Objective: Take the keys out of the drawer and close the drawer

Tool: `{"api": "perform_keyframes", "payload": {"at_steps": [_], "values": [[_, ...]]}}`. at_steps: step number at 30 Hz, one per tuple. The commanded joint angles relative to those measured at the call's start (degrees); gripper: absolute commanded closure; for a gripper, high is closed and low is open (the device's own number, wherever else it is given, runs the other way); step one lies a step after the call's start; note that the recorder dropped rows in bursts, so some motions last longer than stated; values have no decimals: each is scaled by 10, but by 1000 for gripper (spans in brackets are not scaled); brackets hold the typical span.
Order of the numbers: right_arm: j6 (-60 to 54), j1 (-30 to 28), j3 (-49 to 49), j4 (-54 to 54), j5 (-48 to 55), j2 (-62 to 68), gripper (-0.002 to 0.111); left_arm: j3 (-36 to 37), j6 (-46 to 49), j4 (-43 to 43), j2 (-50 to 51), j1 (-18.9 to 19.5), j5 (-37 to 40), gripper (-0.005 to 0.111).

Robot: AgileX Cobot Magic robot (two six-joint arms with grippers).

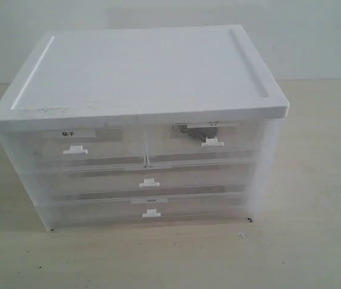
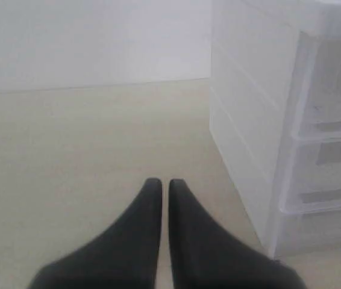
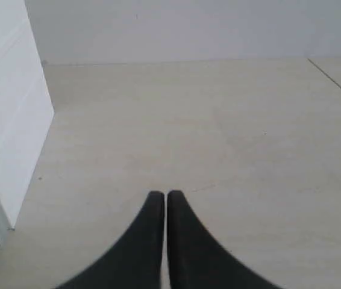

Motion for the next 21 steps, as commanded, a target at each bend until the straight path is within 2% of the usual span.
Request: {"api": "perform_keyframes", "payload": {"at_steps": [1, 5, 14, 18, 21], "values": [[-7, -4, 0, -8, -4, -3, 108, 2, 2, 12, -2, 2, -33, 102], [-8, -4, 0, -31, -58, -3, 108, 2, 2, 12, -2, 2, -139, 102], [0, -4, 0, -31, -292, -3, 108, 2, 2, 12, -2, 0, -365, 102], [0, -4, 0, -31, -364, -3, 108, 2, 0, 12, -2, 0, -428, 102], [0, -4, 0, -31, -415, -3, 108, 2, -69, 12, -2, 0, -444, 102]]}}
